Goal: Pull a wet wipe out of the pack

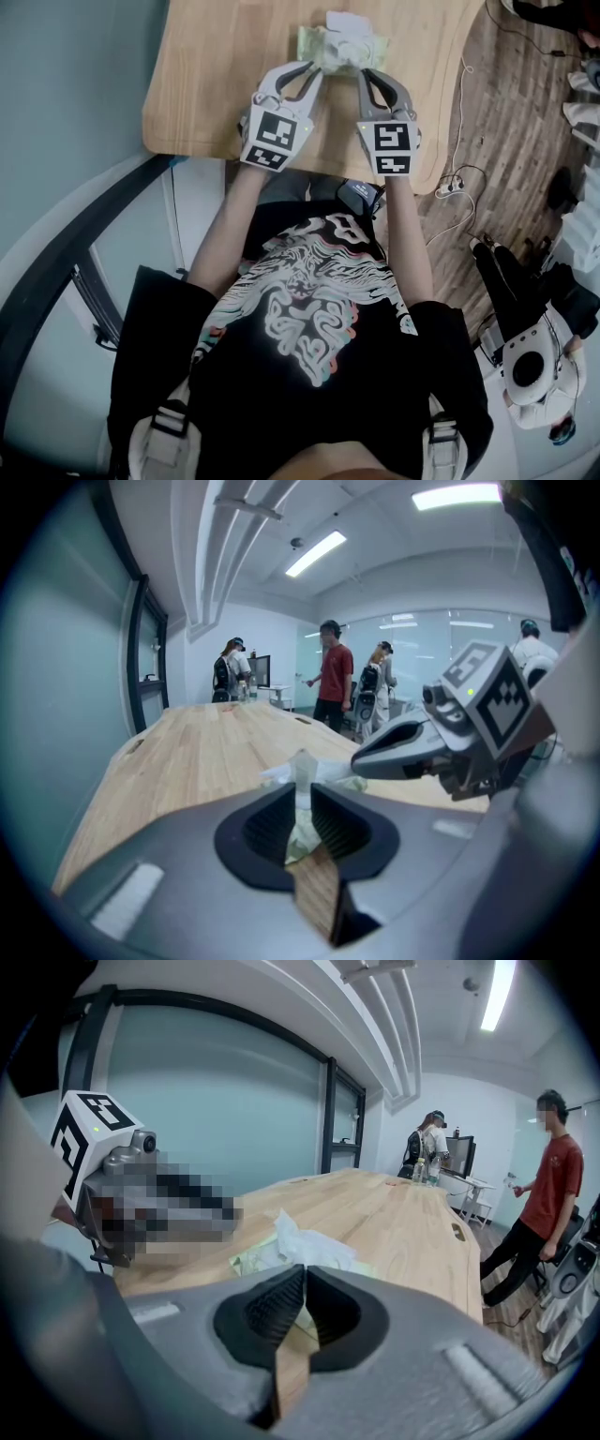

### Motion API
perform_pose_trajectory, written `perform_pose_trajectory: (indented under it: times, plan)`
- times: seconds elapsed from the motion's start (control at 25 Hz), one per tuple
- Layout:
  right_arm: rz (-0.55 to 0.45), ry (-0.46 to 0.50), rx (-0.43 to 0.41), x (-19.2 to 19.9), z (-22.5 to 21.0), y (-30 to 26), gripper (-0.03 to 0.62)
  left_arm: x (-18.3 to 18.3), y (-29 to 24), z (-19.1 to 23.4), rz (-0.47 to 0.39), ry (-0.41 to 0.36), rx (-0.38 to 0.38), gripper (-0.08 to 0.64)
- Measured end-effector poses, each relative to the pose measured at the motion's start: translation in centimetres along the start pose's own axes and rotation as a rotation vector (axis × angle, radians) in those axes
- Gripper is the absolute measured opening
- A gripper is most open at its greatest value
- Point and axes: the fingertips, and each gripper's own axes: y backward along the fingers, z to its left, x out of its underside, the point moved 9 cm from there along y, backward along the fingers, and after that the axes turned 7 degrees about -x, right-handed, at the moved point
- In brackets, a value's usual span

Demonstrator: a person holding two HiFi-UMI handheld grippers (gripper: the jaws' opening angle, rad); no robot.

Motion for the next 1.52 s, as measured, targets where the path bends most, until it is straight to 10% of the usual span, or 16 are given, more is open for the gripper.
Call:
perform_pose_trajectory:
  times: [1.52]
  plan:
    - [-0.059,-0.073,0.07,-0.1,0.5,6.6,0.008,-2.9,3.9,-1.2,-0.043,-0.02,-0.034,0.031]
